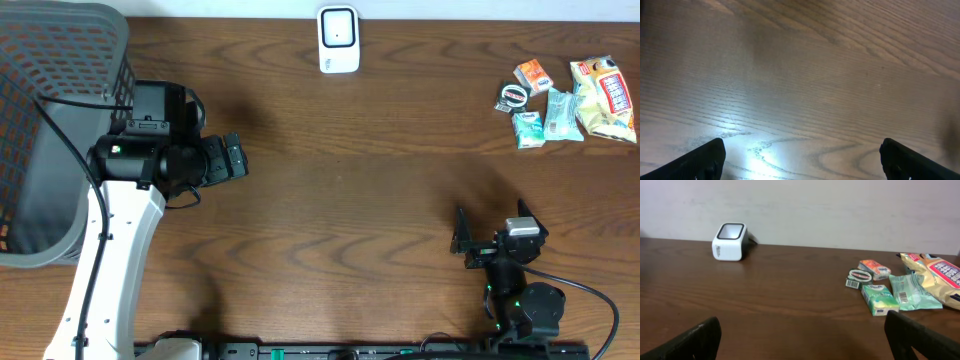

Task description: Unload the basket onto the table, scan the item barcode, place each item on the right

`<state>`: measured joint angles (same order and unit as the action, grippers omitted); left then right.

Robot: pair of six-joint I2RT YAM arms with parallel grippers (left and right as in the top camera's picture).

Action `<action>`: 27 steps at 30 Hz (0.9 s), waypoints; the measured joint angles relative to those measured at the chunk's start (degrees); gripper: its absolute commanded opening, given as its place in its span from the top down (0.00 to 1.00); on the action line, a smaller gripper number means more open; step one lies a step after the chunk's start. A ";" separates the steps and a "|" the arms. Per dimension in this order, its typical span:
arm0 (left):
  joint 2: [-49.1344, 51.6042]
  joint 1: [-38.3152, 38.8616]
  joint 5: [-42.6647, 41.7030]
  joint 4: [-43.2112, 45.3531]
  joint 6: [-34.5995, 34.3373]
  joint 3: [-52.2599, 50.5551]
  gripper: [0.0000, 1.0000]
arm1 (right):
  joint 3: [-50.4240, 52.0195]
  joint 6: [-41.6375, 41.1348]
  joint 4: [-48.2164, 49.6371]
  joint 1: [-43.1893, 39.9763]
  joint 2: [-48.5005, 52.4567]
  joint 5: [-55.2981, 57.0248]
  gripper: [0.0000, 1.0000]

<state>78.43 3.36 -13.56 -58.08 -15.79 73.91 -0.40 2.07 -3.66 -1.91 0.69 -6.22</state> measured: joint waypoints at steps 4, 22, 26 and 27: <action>-0.04 0.00 0.00 -0.02 0.00 0.00 0.02 | 0.00 0.00 0.00 0.00 0.00 0.00 0.01; -25.20 -0.15 1.49 16.83 0.63 -28.72 0.02 | 0.00 -0.02 0.02 0.00 0.00 0.00 0.01; -34.93 -0.15 1.07 25.07 2.03 -37.83 0.02 | 0.00 -0.04 0.04 0.00 -0.02 0.02 0.01; -37.57 -0.15 0.61 26.75 2.64 -40.00 0.02 | 0.00 -0.04 0.02 0.00 0.00 0.00 0.01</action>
<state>40.86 3.20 -12.95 -31.33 -13.15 33.91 -0.40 2.02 -3.64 -1.91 0.69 -6.22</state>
